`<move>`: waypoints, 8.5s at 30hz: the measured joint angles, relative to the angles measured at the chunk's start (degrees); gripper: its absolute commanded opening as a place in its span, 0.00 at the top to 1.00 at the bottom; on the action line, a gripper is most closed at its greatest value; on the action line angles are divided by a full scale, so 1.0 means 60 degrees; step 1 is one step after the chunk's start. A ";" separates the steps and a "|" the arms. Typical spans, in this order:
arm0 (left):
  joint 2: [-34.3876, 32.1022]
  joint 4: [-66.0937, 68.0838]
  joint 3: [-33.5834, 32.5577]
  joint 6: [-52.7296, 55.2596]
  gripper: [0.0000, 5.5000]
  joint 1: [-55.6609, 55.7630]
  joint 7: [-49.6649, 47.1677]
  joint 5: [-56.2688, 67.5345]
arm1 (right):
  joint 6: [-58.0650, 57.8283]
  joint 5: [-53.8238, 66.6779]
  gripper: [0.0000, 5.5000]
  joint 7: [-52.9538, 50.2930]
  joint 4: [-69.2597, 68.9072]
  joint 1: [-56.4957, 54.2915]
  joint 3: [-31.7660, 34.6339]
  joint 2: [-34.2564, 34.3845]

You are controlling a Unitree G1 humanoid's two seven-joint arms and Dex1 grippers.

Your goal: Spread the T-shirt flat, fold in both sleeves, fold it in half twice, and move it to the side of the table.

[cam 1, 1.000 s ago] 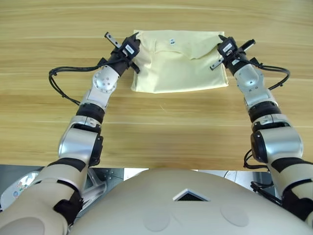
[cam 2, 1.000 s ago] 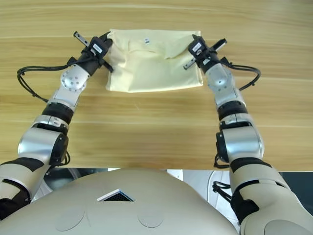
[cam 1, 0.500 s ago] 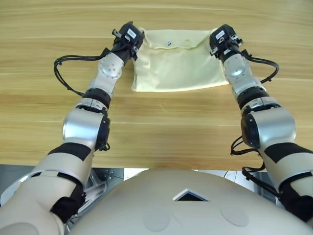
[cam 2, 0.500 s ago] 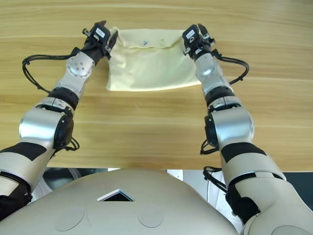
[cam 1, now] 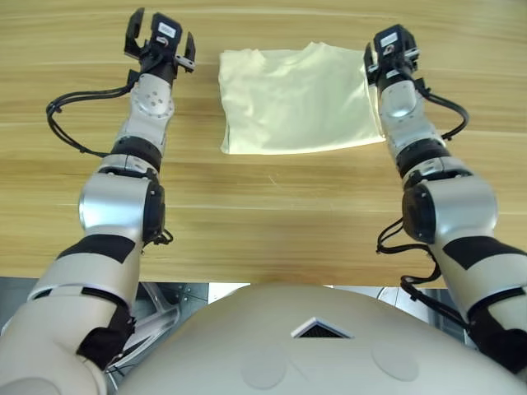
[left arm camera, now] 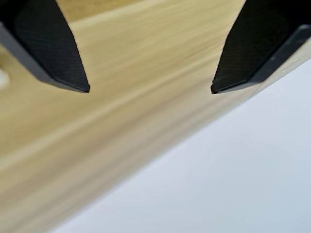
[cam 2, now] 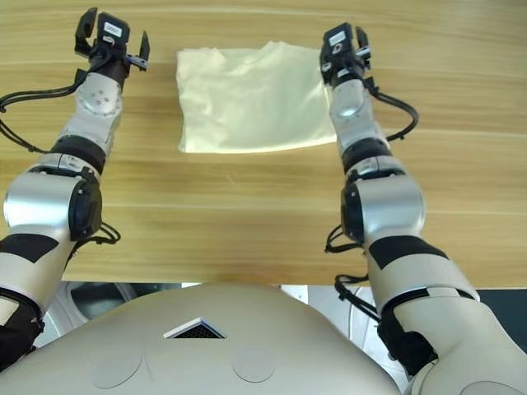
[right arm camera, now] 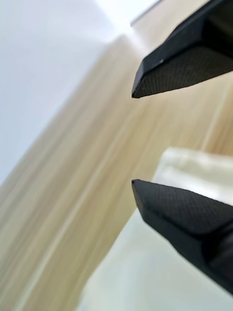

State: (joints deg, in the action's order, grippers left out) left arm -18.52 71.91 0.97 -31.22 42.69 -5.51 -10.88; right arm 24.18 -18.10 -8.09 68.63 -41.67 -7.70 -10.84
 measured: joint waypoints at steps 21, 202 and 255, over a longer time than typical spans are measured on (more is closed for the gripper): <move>0.0823 -0.2465 -0.1194 -0.2027 0.16 -0.2231 0.0630 0.1658 | 0.3678 -0.3900 0.44 0.2501 -0.9083 0.4575 -0.5126 -0.4405; -0.1446 -1.2005 0.4446 0.0983 0.16 -0.8509 0.4166 -0.2233 | -0.1112 0.0018 0.44 0.3275 -1.2031 0.9155 0.1136 -0.2557; -0.1661 -1.0540 -0.0256 0.2672 0.16 -0.8188 0.2502 -0.0652 | 0.0404 -0.0976 0.44 0.4477 -1.2740 1.1103 -0.0811 -0.3972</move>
State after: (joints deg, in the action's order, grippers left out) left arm -28.49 8.67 -0.57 -15.18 -6.44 9.50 -14.79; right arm 26.61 -23.96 18.77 -7.81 24.95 -12.57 -34.67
